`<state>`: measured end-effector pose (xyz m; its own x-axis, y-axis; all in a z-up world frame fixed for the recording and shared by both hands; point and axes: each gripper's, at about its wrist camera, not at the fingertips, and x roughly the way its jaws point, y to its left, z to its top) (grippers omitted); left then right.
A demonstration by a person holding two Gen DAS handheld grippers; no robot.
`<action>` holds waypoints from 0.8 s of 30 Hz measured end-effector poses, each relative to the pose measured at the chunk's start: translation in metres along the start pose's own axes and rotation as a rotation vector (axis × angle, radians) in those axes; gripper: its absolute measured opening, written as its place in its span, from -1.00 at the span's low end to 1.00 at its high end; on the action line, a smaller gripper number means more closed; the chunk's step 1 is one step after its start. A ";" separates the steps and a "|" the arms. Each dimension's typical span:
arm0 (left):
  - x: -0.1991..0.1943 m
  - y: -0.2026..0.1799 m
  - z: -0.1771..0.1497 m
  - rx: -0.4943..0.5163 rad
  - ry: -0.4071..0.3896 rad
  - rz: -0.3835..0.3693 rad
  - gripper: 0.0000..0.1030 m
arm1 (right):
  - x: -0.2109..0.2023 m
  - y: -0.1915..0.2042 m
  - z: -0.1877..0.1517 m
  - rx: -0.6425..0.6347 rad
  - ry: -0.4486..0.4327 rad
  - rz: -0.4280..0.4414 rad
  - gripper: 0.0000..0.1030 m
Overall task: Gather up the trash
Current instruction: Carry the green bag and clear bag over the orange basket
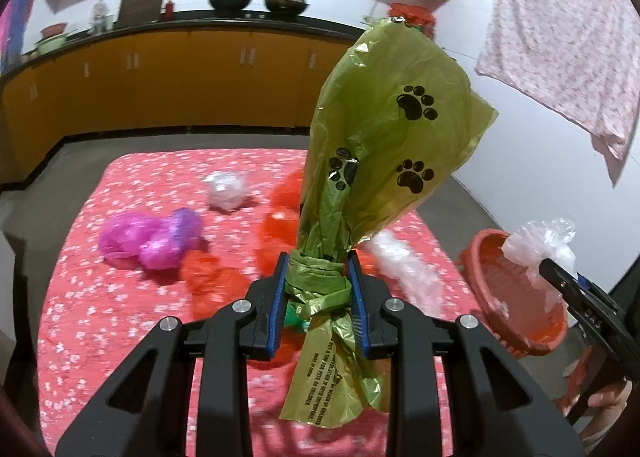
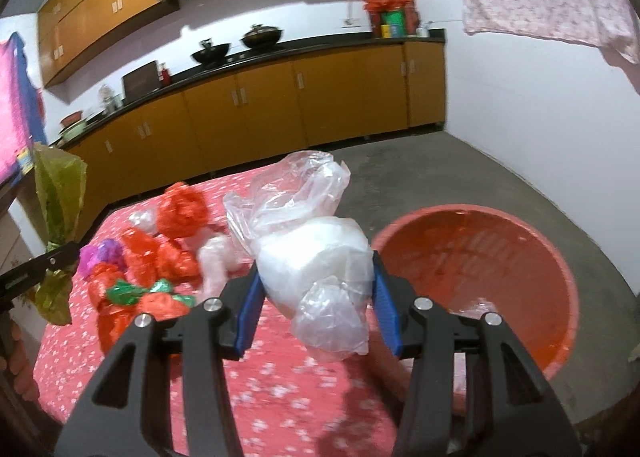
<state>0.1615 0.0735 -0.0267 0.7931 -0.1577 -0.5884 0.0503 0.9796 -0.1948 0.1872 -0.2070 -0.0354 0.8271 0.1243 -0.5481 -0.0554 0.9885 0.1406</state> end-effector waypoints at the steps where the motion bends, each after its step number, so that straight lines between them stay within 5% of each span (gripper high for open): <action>1: 0.001 -0.004 0.001 0.007 0.001 -0.008 -0.45 | -0.002 -0.006 0.000 0.009 -0.003 -0.010 -0.05; 24: 0.029 -0.134 -0.006 0.134 0.056 -0.230 -0.45 | -0.043 -0.107 -0.012 0.127 -0.053 -0.216 -0.05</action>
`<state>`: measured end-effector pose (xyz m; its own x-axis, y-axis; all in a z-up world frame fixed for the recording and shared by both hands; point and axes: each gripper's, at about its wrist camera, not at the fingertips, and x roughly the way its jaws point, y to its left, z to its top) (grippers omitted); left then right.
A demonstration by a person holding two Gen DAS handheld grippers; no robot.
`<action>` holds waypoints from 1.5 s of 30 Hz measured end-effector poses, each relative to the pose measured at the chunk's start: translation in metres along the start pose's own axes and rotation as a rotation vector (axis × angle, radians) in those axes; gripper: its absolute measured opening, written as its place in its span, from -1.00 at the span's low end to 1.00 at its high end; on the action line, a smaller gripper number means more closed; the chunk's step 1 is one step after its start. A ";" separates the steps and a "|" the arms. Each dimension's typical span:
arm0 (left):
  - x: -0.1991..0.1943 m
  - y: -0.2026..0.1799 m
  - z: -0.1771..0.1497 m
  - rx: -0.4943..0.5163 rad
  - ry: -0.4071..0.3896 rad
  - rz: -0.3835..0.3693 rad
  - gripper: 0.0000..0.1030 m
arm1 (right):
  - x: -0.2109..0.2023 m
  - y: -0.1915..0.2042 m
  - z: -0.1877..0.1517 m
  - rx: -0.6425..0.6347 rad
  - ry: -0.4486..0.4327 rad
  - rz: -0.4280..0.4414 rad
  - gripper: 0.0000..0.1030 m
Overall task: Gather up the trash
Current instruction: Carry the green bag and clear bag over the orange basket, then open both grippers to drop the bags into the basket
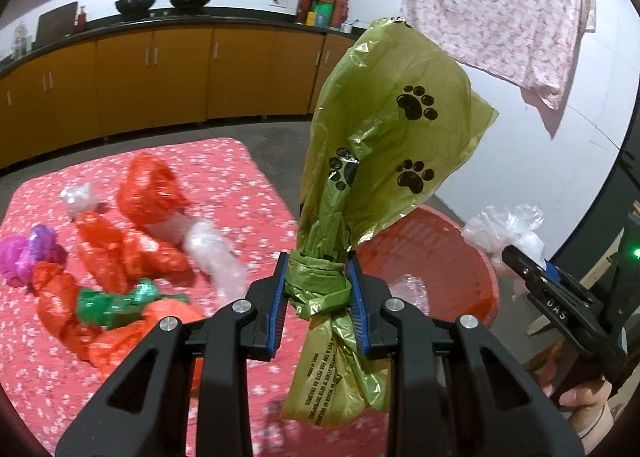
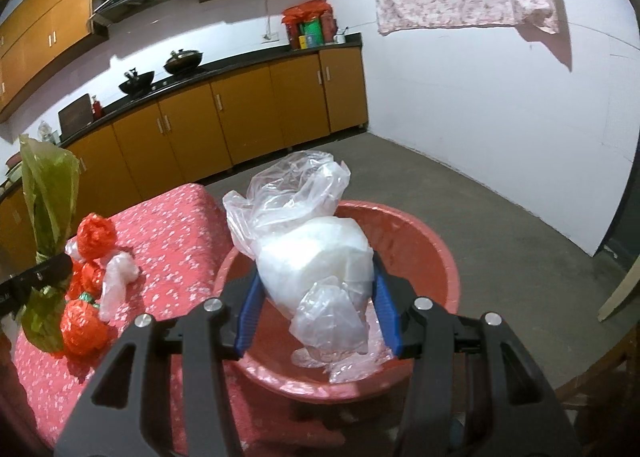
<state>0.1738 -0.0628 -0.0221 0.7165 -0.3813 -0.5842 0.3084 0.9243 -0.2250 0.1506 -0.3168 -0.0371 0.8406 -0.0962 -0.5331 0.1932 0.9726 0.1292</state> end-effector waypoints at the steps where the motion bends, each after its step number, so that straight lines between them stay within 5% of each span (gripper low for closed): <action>1: 0.002 -0.003 0.001 0.003 0.002 -0.005 -0.45 | -0.001 -0.002 0.002 0.004 -0.006 -0.006 -0.05; 36: 0.111 -0.105 0.011 0.139 0.140 -0.147 -0.45 | 0.043 -0.046 0.029 0.086 -0.013 -0.026 -0.05; 45: 0.122 -0.100 0.010 0.130 0.165 -0.147 -0.36 | 0.047 -0.054 0.033 0.110 -0.018 0.013 0.15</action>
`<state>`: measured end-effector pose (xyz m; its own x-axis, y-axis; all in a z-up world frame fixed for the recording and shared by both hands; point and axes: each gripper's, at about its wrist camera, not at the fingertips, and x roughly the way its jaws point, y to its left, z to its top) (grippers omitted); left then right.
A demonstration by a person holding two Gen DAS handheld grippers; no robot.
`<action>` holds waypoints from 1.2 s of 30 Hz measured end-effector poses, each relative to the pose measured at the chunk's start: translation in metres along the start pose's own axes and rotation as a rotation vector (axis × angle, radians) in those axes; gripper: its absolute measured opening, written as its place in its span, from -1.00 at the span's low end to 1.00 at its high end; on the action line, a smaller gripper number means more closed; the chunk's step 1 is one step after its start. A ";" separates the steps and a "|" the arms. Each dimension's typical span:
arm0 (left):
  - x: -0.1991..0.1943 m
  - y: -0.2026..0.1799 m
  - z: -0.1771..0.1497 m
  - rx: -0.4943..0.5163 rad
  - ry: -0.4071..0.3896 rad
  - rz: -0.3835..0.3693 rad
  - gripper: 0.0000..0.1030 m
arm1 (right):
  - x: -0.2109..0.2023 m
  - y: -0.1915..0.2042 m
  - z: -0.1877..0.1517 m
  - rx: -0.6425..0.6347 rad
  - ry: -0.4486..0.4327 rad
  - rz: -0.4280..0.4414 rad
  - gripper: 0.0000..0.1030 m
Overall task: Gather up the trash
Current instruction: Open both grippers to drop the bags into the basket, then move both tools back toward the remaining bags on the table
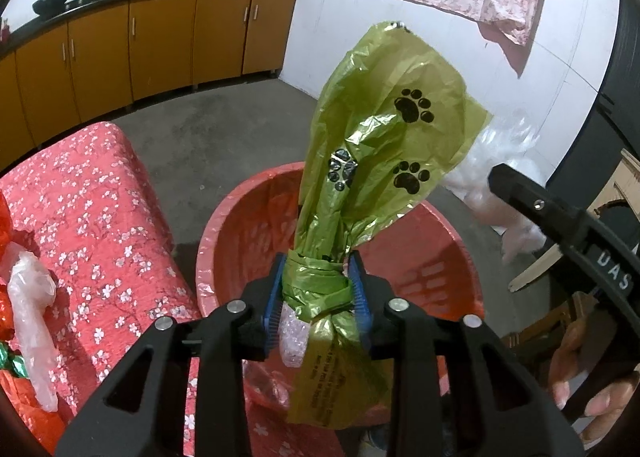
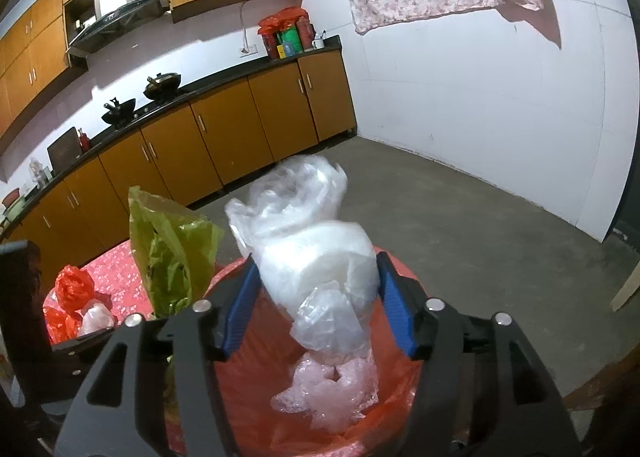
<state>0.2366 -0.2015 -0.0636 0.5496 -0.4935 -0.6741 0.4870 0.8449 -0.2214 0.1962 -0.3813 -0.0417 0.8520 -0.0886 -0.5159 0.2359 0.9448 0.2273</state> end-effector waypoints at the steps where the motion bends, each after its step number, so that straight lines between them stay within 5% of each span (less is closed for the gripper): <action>1: 0.001 0.001 0.000 -0.003 0.003 -0.002 -0.36 | 0.000 -0.002 0.001 0.005 0.000 0.002 0.17; 12: -0.006 0.011 -0.004 -0.034 0.004 0.020 -0.27 | -0.006 -0.009 -0.004 0.011 0.001 -0.024 0.25; 20: -0.057 0.033 -0.018 -0.047 -0.086 0.100 -0.06 | -0.017 0.007 -0.014 -0.049 0.005 -0.024 0.25; 28: -0.135 0.077 -0.048 -0.105 -0.202 0.231 0.03 | -0.026 0.070 -0.039 -0.122 0.042 0.094 0.25; 36: -0.209 0.146 -0.099 -0.207 -0.281 0.474 0.13 | -0.038 0.167 -0.074 -0.242 0.093 0.256 0.25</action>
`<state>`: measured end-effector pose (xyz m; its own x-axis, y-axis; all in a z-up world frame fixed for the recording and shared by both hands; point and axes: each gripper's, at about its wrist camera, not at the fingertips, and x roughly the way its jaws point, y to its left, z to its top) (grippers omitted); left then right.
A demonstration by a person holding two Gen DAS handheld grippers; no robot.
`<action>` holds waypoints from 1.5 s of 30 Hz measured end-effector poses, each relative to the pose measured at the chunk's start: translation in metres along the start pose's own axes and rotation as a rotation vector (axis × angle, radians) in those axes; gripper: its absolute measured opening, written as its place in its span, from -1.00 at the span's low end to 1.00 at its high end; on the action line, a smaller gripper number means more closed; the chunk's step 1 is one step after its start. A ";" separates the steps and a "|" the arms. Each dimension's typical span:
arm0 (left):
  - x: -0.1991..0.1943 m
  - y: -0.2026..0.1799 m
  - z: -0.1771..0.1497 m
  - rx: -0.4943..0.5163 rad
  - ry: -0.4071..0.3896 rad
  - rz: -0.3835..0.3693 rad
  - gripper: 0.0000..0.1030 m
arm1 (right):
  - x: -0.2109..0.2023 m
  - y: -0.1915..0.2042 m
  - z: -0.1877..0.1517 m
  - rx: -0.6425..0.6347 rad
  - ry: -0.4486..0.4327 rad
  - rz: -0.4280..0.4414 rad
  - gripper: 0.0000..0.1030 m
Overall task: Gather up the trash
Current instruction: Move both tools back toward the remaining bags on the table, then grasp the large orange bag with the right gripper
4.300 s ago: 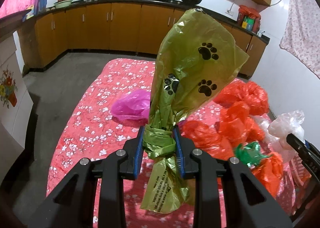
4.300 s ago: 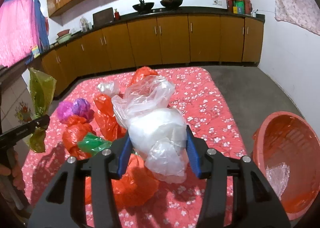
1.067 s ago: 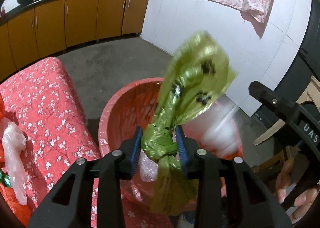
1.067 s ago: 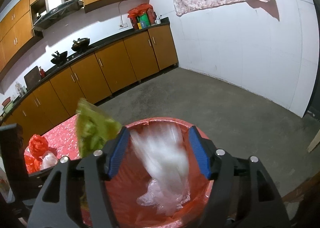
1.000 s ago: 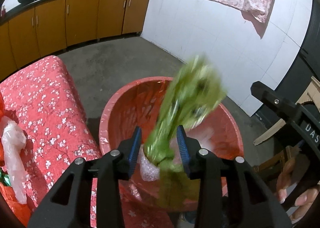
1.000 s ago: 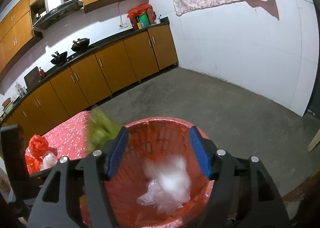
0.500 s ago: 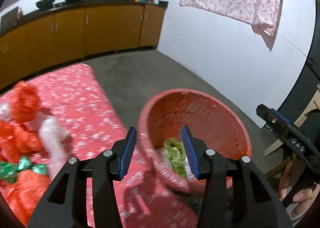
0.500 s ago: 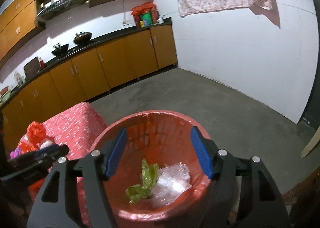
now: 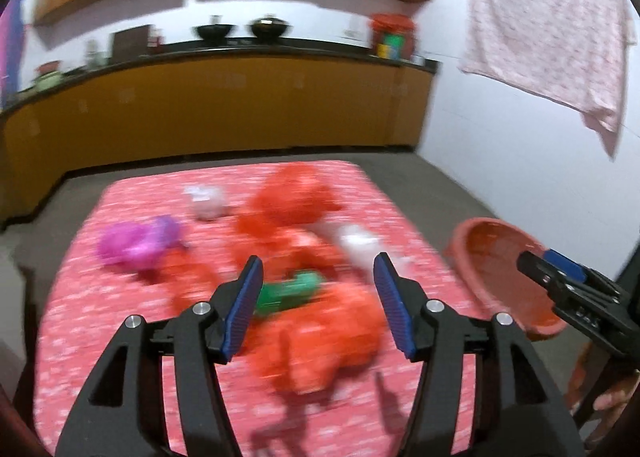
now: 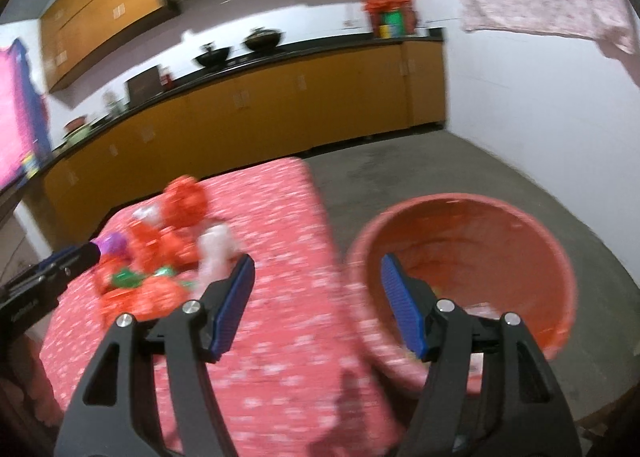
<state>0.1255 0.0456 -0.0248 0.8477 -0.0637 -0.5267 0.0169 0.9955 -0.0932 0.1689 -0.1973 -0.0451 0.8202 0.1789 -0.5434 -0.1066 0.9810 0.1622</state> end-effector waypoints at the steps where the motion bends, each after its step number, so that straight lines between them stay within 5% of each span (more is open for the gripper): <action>1: -0.002 0.009 -0.002 -0.007 -0.003 0.026 0.13 | 0.003 0.013 -0.002 -0.011 0.009 0.020 0.25; 6: -0.013 0.068 -0.022 -0.071 0.006 0.163 0.17 | 0.017 0.077 -0.017 -0.080 0.054 0.107 0.25; 12: -0.014 0.117 -0.034 -0.129 0.023 0.243 0.18 | 0.040 0.124 -0.031 -0.130 0.102 0.131 0.35; 28: 0.000 0.142 -0.042 -0.174 0.052 0.231 0.19 | 0.089 0.150 -0.045 -0.213 0.182 0.103 0.56; 36: 0.018 0.130 -0.036 -0.167 0.079 0.194 0.19 | 0.090 0.147 -0.041 -0.240 0.193 0.147 -0.07; 45: 0.048 0.099 -0.026 -0.156 0.118 0.129 0.29 | 0.067 0.135 -0.036 -0.255 0.151 0.125 -0.18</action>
<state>0.1540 0.1396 -0.0813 0.7694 0.0464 -0.6370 -0.1775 0.9736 -0.1436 0.1895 -0.0503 -0.0896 0.7011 0.2901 -0.6513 -0.3545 0.9344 0.0345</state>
